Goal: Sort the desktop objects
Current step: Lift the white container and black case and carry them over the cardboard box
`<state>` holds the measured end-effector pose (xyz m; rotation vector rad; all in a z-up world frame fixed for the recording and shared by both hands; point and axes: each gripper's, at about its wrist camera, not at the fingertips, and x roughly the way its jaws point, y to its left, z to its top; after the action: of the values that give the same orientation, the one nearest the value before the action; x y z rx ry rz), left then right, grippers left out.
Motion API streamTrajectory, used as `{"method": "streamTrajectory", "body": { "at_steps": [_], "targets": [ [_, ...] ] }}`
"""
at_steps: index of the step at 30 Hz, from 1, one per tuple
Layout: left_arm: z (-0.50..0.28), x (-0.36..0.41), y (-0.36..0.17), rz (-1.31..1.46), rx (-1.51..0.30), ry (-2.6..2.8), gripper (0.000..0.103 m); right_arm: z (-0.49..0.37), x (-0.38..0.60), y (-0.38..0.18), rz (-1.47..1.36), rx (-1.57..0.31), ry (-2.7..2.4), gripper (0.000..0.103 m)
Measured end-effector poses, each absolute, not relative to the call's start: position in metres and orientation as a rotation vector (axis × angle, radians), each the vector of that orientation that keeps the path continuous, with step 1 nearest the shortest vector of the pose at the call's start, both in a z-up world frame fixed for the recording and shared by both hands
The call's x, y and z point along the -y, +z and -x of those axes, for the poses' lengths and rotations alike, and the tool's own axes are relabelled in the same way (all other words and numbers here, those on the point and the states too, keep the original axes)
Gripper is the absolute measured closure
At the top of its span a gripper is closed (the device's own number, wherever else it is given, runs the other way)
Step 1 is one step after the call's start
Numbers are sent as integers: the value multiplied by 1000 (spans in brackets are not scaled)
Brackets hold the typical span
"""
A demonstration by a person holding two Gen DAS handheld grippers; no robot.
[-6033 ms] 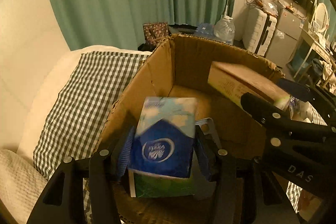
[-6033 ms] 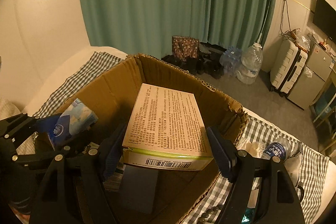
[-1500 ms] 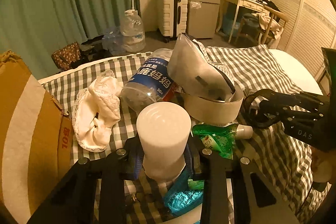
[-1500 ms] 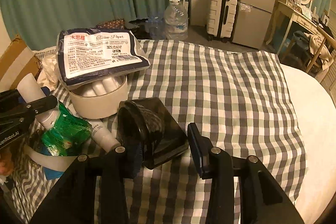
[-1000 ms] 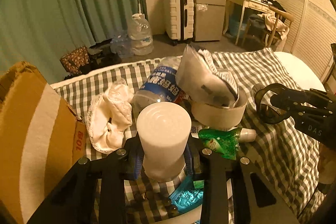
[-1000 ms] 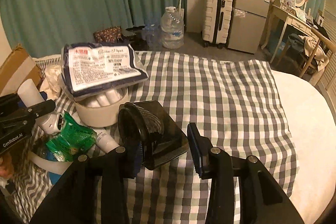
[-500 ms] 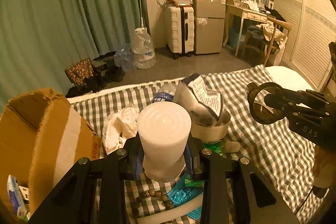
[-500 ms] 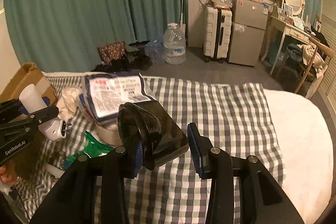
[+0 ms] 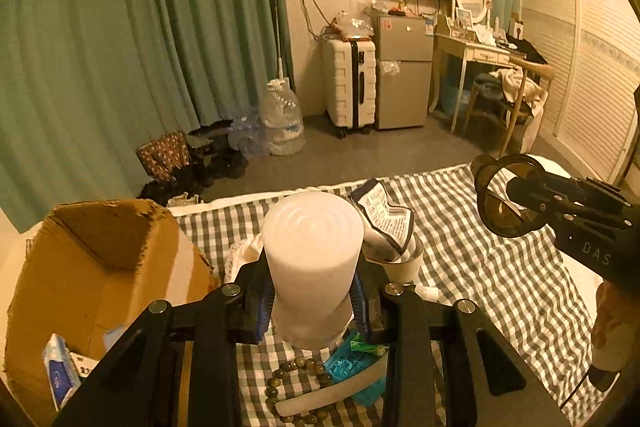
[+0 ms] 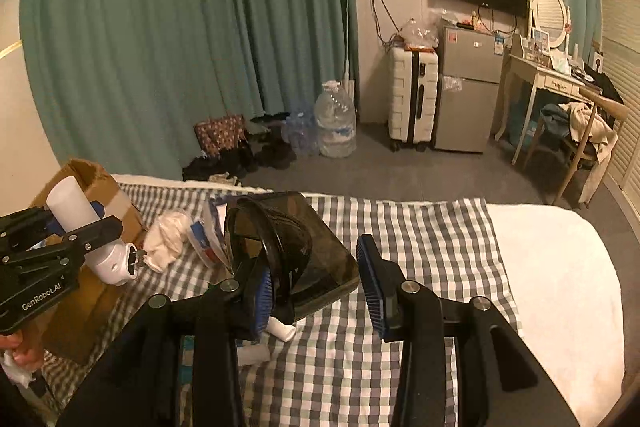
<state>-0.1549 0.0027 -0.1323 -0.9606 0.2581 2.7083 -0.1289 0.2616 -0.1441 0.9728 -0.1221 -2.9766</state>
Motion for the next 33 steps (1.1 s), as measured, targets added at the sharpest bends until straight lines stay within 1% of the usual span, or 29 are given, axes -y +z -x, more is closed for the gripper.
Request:
{"method": "streamTrajectory", "body": {
  "at_steps": [7,22,26,30,33],
  "targets": [
    [143,5,-115,918,-262,2742,70,122,-259,-129,-905,129,-2991,65],
    [125,48,-82,898,-194,2835,70,106,-230,-99,-770,125,-2978,65],
    [120,66,-71,883,-169,2866,70,99,-214,-91,-736,94,-2964,65],
    [114,81,-62,864,-181,2897,70,92,-197,-86,-714,37,-2964,65],
    [109,93,-56,855,-171,2915,70,87,-184,-81,-696,37,-2955,65]
  ]
}}
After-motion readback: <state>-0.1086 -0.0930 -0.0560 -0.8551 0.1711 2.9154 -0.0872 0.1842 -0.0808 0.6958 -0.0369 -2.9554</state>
